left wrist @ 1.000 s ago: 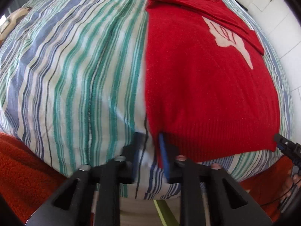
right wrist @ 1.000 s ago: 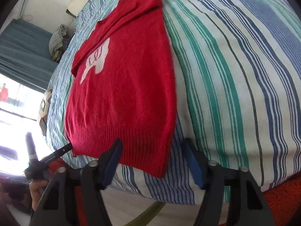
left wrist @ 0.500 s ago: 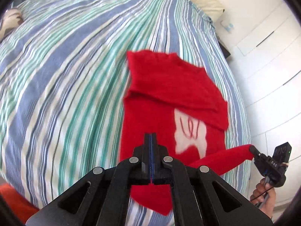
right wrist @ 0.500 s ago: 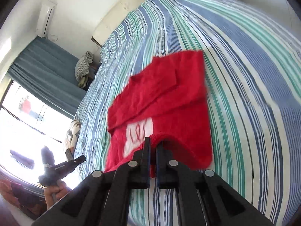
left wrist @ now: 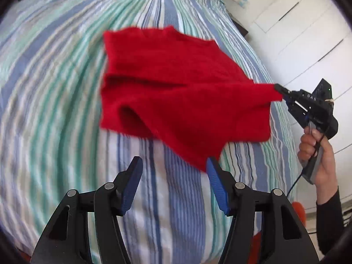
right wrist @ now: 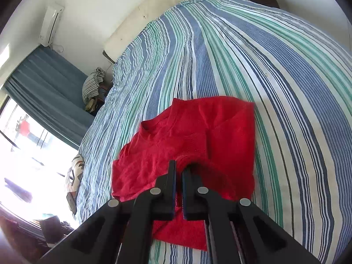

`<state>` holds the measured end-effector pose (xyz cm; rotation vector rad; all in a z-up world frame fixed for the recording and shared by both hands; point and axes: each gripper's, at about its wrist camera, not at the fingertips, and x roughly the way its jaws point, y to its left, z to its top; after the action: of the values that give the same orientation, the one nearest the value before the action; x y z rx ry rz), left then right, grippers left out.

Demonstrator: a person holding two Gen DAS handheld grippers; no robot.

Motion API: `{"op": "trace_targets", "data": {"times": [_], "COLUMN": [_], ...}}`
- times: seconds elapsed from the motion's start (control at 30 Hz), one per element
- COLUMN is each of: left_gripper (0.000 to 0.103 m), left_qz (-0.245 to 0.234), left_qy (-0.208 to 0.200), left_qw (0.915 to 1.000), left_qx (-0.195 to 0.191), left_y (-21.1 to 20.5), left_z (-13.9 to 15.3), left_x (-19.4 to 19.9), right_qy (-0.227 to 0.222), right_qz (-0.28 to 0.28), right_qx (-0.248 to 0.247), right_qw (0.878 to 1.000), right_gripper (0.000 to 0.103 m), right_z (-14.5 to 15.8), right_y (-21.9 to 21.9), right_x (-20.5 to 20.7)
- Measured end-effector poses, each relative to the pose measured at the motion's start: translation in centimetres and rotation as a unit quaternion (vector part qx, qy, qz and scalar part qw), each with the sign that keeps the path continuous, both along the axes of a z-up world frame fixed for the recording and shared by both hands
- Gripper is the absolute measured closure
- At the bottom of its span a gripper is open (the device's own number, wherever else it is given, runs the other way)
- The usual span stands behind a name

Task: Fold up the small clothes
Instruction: 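Grasp the hem with the right tool and lift it toward the collar while the left tool regrasps, then lay the hem over the collar with both tools and release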

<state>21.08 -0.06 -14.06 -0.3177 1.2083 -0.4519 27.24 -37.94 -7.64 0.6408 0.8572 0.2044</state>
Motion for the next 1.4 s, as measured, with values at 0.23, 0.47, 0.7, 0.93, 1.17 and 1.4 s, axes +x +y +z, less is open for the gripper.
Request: {"op": "trace_targets", "data": {"times": [0.23,0.47,0.7,0.93,1.17,1.4], "left_gripper": [0.038,0.102,0.102,0.099,0.067,0.043], "left_qz": [0.082,0.078,0.109,0.144,0.181,0.013], "left_qy": [0.029,0.062,-0.020,-0.039,-0.037,-0.107], "left_qw": [0.9897,0.9876,0.9815,0.9862,0.9808,0.9927], "left_qx": [-0.114,-0.121,-0.156,-0.072,0.063,0.055], "left_y": [-1.7,-1.1,3.8,2.4,3.6,-0.9], "left_z": [-3.2,-1.5,6.5,3.6,1.4,2.3], "left_x": [0.2,0.9,7.3,22.2,23.7,16.4], "right_qy": [-0.011,-0.002,0.009,0.004,0.004,-0.030], "right_qz": [0.018,0.025,0.020,-0.009,-0.040,0.113], "right_qx": [-0.028,-0.033,-0.008,-0.004,-0.062,-0.161], "right_qw": [0.999,0.999,1.000,1.000,0.997,0.980], "right_gripper": [0.099,0.099,0.099,0.098,0.052,0.052], "right_z": [1.3,1.7,1.7,-0.4,-2.2,-1.4], "right_y": [0.7,0.0,-2.0,-1.9,-1.9,3.3], "right_x": [-1.7,-4.4,-2.3,9.8,13.3,7.0]}}
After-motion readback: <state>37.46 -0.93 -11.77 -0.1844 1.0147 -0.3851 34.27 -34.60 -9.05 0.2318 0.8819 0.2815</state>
